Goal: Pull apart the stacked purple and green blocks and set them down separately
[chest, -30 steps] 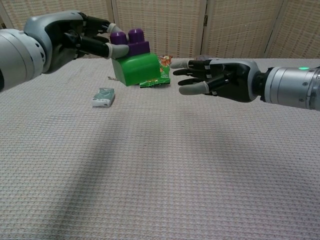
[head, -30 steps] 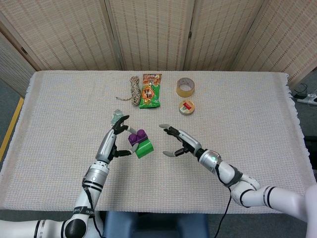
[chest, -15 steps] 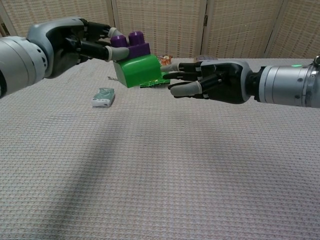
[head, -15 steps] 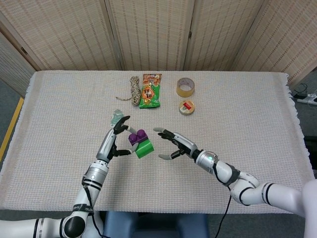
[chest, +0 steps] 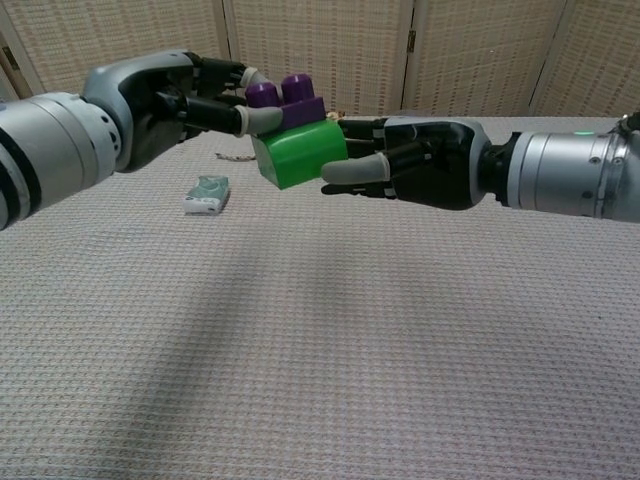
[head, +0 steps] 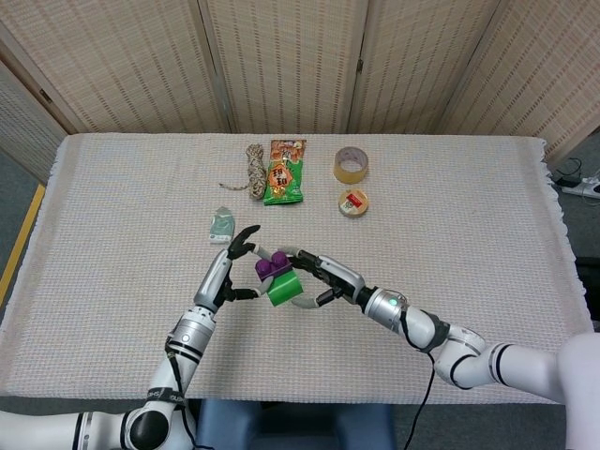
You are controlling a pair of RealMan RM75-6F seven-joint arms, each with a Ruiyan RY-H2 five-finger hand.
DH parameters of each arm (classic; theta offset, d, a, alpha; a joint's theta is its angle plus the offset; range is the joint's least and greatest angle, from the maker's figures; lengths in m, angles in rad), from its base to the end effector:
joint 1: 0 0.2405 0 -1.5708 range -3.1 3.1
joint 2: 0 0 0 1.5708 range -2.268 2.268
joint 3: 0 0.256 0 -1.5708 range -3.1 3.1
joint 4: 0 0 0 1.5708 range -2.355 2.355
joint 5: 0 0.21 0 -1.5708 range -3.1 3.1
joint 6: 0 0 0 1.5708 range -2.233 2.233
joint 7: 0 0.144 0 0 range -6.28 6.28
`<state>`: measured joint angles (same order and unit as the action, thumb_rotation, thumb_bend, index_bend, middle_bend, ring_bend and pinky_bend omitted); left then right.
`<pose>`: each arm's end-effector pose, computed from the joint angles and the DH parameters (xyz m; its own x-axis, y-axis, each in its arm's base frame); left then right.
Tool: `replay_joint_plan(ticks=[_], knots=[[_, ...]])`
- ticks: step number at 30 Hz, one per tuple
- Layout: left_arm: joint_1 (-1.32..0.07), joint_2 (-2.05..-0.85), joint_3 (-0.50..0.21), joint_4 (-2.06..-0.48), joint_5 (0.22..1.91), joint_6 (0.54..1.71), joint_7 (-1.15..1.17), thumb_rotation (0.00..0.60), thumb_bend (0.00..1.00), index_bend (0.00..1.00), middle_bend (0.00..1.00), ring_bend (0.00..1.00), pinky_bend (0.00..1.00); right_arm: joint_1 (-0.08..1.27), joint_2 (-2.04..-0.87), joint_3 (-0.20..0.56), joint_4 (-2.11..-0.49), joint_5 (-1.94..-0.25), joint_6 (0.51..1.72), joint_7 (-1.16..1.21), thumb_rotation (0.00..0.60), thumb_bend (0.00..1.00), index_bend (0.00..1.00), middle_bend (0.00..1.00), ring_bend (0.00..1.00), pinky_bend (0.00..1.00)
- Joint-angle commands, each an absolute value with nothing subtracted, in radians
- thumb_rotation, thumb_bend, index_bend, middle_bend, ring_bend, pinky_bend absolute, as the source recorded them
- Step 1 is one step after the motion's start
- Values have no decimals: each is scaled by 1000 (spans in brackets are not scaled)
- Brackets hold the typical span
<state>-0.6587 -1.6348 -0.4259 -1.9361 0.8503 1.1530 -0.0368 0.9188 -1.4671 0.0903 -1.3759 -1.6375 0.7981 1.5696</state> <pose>-0.0531 0.3022 0.0098 -0.5481 0.3566 0.7566 0.8080 -0.0080 0.5891 -0.1019 -0.3478 -0.0213 -0.5386 -0.7875 0.2996 -0.6609 0.1743 -0.7300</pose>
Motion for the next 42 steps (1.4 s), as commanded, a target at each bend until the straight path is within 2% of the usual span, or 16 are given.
replay_joint_plan(ticks=[1, 14, 25, 31, 37, 42], knots=[[-664, -1641, -425, -1935, 850, 1155, -33, 600, 503, 725, 115, 0, 0, 930, -1486, 78, -1358, -1643, 806, 1591, 600, 332, 66, 0, 0, 0], [-656, -1653, -412, -1939, 864, 1162, -60, 600, 505, 727, 120, 0, 0, 973, -1531, 64, -1317, -1630, 828, 1652, 600, 332, 226, 0, 0, 0], [-646, -1648, -409, -1940, 881, 1168, -81, 600, 506, 730, 127, 0, 0, 967, -1534, 77, -1338, -1567, 828, 1583, 600, 332, 565, 4, 0, 0], [-644, -1658, -407, -1934, 894, 1177, -85, 600, 509, 731, 131, 0, 0, 961, -1537, 87, -1350, -1539, 823, 1537, 600, 332, 741, 75, 24, 0], [-640, -1671, -409, -1923, 909, 1201, -85, 600, 512, 733, 135, 0, 0, 956, -1535, 95, -1360, -1519, 814, 1505, 600, 332, 838, 132, 50, 0], [-632, -1725, -422, -1896, 947, 1292, -73, 600, 515, 735, 146, 0, 0, 946, -1536, 92, -1354, -1508, 805, 1498, 600, 332, 893, 165, 67, 1]])
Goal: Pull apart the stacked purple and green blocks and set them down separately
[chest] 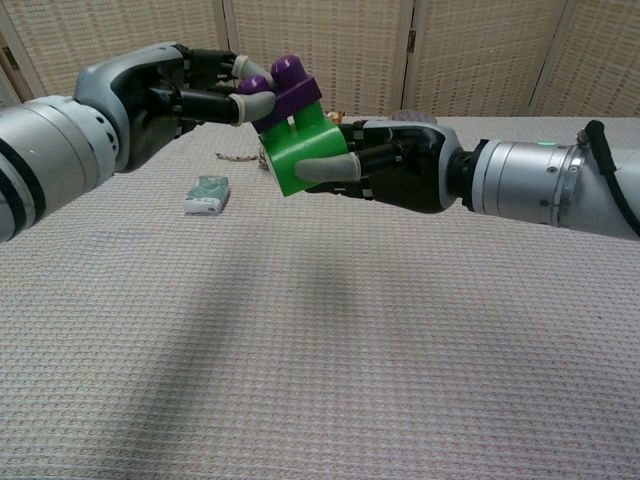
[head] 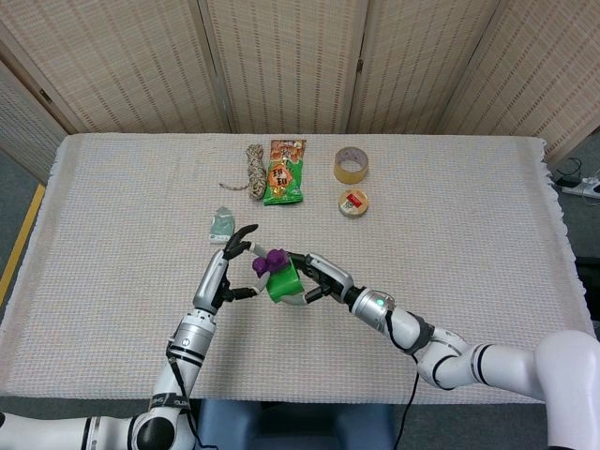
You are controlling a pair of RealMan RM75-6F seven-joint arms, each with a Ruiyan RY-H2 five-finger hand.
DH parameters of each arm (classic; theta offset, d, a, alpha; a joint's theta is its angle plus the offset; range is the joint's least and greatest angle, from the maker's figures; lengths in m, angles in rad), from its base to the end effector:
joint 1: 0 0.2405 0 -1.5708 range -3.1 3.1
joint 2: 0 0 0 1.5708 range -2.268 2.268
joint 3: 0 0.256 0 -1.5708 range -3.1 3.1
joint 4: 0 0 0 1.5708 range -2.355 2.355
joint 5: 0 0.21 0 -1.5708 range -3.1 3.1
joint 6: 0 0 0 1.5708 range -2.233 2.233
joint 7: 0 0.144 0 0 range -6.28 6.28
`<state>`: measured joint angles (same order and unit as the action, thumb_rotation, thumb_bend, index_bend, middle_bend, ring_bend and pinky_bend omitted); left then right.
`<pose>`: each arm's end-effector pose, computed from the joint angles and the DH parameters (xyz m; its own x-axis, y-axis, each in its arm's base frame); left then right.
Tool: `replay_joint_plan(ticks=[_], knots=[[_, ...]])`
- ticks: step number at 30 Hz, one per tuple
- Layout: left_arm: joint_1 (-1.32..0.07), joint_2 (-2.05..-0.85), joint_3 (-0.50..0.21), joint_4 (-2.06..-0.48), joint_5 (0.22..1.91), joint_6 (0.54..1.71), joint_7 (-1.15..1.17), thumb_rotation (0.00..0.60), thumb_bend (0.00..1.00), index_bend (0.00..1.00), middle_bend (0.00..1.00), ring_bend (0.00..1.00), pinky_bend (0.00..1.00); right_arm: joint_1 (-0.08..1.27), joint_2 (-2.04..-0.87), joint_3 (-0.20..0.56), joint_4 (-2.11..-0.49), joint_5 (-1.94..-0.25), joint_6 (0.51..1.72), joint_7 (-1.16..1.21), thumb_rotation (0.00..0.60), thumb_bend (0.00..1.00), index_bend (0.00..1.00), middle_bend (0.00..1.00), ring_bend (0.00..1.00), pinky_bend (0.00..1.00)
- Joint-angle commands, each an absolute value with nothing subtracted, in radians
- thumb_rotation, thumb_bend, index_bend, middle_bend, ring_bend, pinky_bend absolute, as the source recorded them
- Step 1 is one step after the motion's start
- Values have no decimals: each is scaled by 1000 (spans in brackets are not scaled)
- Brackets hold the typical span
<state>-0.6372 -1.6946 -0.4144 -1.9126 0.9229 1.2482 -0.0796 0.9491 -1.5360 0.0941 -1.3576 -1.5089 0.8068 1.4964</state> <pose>-0.0541 0.2986 0.0095 -0.6069 0.2780 0.7445 0.7696 -0.0281 0.6379 -0.0897 -0.3512 -0.0381 -0.5847 -0.7558 0.2950 -0.6297 0.1935 -0.7523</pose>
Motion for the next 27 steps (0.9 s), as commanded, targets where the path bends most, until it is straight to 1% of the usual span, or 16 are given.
replay_joint_plan(ticks=[1, 5, 11, 15, 17, 21, 25, 27], knots=[[-630, -1733, -425, -1892, 957, 1304, -76, 600, 516, 736, 146, 0, 0, 943, -1536, 90, -1350, -1509, 803, 1500, 600, 332, 897, 168, 70, 1], [-626, -1747, -433, -1878, 980, 1321, -90, 600, 517, 736, 146, 0, 0, 939, -1540, 83, -1338, -1514, 801, 1507, 600, 331, 904, 175, 76, 4], [-621, -1734, -436, -1877, 993, 1310, -89, 600, 518, 736, 146, 0, 0, 929, -1537, 73, -1322, -1532, 811, 1502, 600, 332, 904, 176, 78, 4], [-607, -1706, -427, -1885, 997, 1296, -92, 600, 518, 737, 147, 0, 0, 912, -1495, 62, -1342, -1537, 828, 1431, 600, 332, 904, 176, 78, 4], [-595, -1689, -415, -1883, 993, 1290, -91, 600, 522, 738, 151, 0, 0, 897, -1465, 57, -1364, -1525, 832, 1360, 600, 332, 904, 177, 78, 4], [-562, -1666, -392, -1853, 984, 1287, -112, 600, 534, 740, 160, 0, 0, 860, -1369, 44, -1447, -1453, 813, 1118, 600, 331, 904, 181, 77, 4], [-544, -1664, -346, -1777, 999, 1265, -121, 600, 533, 740, 161, 0, 0, 814, -1281, 25, -1537, -1348, 821, 782, 600, 331, 904, 182, 79, 4], [-542, -1674, -326, -1738, 1002, 1250, -121, 600, 533, 740, 161, 0, 0, 793, -1257, 18, -1575, -1292, 837, 645, 600, 331, 904, 183, 79, 3]])
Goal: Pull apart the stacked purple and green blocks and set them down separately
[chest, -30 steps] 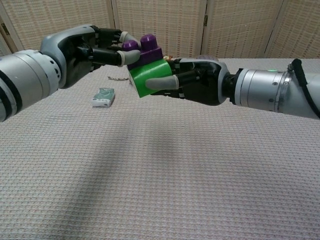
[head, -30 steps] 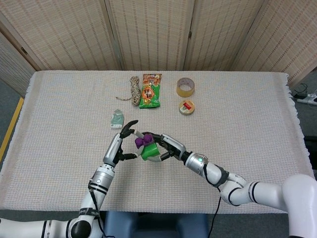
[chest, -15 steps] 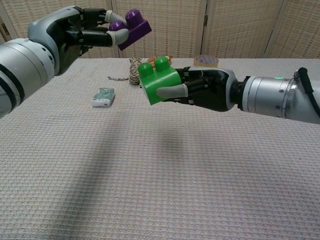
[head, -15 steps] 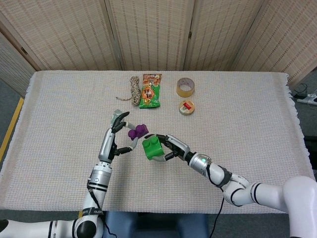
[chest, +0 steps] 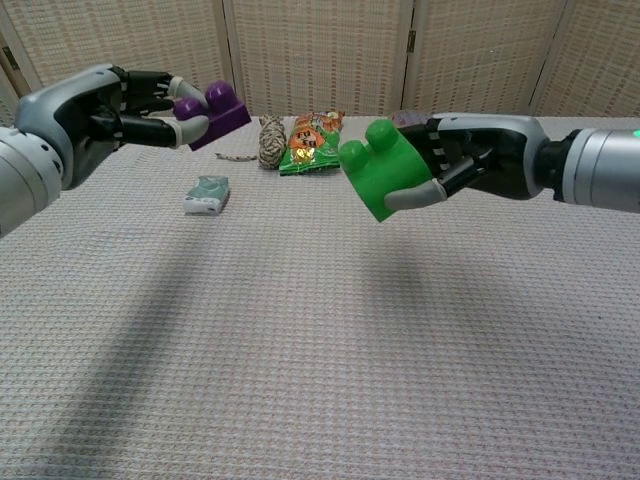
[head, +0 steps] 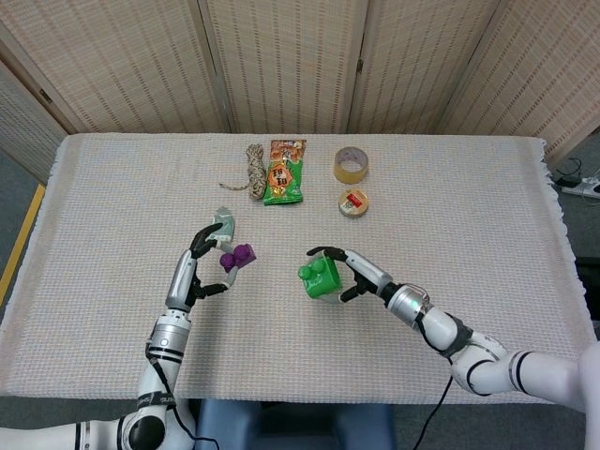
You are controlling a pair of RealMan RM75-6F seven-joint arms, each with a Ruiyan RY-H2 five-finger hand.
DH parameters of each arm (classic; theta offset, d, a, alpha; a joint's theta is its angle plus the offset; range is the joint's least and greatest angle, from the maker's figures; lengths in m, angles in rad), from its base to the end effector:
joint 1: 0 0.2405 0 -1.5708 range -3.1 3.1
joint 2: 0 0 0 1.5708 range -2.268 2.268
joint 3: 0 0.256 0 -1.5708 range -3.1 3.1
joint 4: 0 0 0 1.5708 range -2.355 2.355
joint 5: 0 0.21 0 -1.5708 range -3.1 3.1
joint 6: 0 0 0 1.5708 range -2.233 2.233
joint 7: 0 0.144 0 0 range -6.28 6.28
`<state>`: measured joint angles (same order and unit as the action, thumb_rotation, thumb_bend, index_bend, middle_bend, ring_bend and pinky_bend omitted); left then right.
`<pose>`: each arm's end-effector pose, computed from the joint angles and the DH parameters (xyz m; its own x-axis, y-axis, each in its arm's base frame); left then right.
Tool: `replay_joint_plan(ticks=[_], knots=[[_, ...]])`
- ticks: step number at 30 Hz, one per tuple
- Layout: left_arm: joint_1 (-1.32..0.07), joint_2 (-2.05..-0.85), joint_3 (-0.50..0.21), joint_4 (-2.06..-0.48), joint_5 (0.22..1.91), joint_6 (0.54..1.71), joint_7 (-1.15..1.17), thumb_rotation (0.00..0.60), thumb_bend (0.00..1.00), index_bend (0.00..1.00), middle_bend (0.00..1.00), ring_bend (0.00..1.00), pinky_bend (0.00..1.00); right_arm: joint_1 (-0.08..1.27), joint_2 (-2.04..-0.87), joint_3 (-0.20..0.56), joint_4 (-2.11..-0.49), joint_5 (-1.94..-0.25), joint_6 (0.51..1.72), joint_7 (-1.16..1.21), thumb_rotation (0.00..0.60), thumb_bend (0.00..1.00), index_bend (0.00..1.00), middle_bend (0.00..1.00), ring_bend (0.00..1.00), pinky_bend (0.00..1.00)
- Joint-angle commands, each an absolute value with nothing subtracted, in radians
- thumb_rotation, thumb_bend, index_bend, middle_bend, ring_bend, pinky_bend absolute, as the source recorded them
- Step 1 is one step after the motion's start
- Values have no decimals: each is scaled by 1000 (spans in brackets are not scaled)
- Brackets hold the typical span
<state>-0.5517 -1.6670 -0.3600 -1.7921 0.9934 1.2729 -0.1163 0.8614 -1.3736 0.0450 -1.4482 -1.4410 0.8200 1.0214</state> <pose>-0.1104 0.3033 0.0100 -0.5324 0.1666 0.8299 0.8408 -0.0090 0.5412 -0.1449 -0.3499 0.0072 -0.3045 -0.6934 0.6530 -0.8742 -0.0688 -0.4807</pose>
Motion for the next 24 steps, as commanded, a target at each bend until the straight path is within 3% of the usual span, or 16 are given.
replay_joint_plan(ticks=[1, 10, 18, 24], knots=[[-542, -1681, -317, -1717, 1003, 1243, -119, 600, 533, 740, 161, 0, 0, 783, -1248, 15, -1592, -1265, 847, 581, 600, 332, 904, 184, 79, 3], [-544, -1786, -257, -1506, 1059, 1200, -151, 600, 530, 740, 163, 0, 0, 676, -1274, -21, -1631, -1117, 1004, 140, 600, 332, 904, 188, 52, 0], [-555, -1838, -244, -1406, 1100, 1139, -200, 600, 523, 740, 164, 0, 0, 639, -1310, -12, -1582, -1044, 975, 50, 600, 332, 902, 139, 6, 0], [-559, -1831, -230, -1384, 1147, 1099, -239, 600, 524, 656, 159, 0, 0, 630, -1335, 1, -1552, -1044, 939, 28, 600, 332, 703, 47, 0, 0]])
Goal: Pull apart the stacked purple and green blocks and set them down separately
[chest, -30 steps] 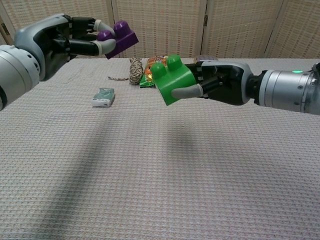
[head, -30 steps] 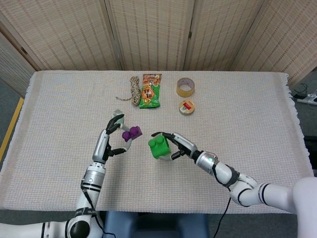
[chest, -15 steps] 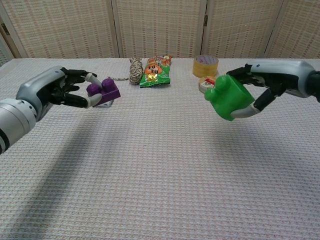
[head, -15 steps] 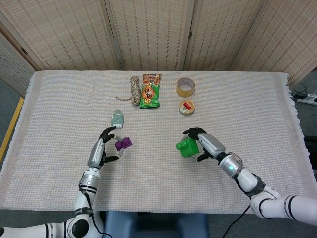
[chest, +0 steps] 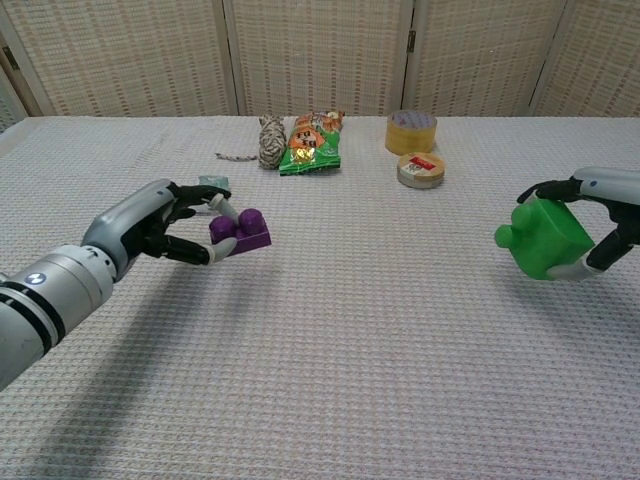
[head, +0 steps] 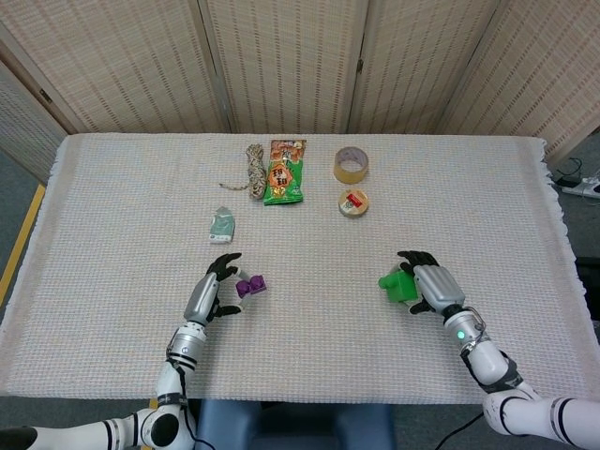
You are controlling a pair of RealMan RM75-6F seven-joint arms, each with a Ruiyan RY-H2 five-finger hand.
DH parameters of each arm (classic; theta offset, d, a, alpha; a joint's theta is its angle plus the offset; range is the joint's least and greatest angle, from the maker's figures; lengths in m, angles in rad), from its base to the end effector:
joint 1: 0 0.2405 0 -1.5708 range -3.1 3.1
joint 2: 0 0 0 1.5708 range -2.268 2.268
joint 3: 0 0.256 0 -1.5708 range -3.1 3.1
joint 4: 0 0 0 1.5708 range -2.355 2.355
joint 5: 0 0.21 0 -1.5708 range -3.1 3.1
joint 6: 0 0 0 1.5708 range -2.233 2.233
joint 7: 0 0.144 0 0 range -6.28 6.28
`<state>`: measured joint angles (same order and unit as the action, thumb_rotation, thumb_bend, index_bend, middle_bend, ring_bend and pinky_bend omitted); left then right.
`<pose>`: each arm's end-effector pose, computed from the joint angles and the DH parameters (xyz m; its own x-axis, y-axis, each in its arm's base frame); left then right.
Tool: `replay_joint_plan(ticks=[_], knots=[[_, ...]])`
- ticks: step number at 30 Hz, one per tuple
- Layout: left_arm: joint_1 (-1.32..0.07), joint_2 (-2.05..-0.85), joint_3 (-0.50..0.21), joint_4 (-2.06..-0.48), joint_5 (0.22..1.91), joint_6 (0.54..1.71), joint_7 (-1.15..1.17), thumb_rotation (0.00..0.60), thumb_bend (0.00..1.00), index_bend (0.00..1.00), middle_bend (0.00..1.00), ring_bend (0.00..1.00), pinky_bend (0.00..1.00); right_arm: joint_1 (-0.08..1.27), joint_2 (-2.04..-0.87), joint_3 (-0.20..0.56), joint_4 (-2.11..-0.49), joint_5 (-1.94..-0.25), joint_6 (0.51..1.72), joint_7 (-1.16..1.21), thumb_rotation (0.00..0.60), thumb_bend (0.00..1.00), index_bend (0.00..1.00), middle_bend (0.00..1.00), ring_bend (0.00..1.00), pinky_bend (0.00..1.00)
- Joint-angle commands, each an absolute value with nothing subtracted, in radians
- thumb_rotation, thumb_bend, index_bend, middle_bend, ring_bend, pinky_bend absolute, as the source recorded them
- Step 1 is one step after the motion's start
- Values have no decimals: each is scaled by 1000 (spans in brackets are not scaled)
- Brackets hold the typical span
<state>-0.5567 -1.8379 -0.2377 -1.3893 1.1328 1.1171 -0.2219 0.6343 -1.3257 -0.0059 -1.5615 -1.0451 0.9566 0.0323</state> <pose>-0.1517 0.3003 -0.0702 -0.3602 0.3023 0.8825 0.9242 -0.0133 0.3818 -0.2463 -0.3054 0.0333 0.2064 -0.4525 0.8675 -0.9782 -0.0769 0.1926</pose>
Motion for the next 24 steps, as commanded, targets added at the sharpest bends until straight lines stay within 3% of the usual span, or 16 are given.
replay_joint_plan(ticks=[1, 3, 4, 7, 10, 13, 19, 24], knots=[[-560, -1828, -226, -1381, 1158, 1090, -251, 600, 523, 638, 151, 0, 0, 630, -1336, 4, -1549, -1044, 932, 28, 600, 332, 639, 25, 0, 0], [-562, -1820, -216, -1373, 1179, 1064, -285, 600, 522, 580, 125, 0, 0, 630, -1337, 6, -1544, -1045, 912, 21, 600, 331, 527, 5, 0, 0], [-564, -1816, -210, -1370, 1190, 1054, -299, 600, 518, 531, 110, 0, 0, 631, -1334, 7, -1546, -1047, 906, 18, 600, 331, 420, 0, 0, 0], [-568, -1809, -202, -1359, 1221, 1036, -335, 600, 465, 257, 43, 0, 0, 631, -1318, 10, -1560, -1053, 888, 6, 600, 332, 139, 0, 0, 0], [-570, -1802, -201, -1363, 1242, 1021, -376, 600, 340, 36, 5, 0, 0, 635, -1284, 14, -1593, -1060, 851, 18, 600, 332, 3, 0, 0, 0], [-569, -1806, -200, -1358, 1264, 1028, -403, 600, 256, 0, 0, 0, 0, 634, -1253, 22, -1615, -1080, 837, 33, 600, 332, 0, 0, 0, 0], [-562, -1785, -199, -1387, 1303, 1053, -422, 600, 233, 0, 0, 0, 0, 617, -1196, 31, -1677, -1127, 845, 54, 600, 332, 0, 0, 0, 0], [-549, -1672, -133, -1450, 1466, 1130, -384, 600, 235, 0, 0, 0, 0, 544, -1128, 13, -1752, -1278, 1004, 22, 600, 332, 0, 0, 0, 0]])
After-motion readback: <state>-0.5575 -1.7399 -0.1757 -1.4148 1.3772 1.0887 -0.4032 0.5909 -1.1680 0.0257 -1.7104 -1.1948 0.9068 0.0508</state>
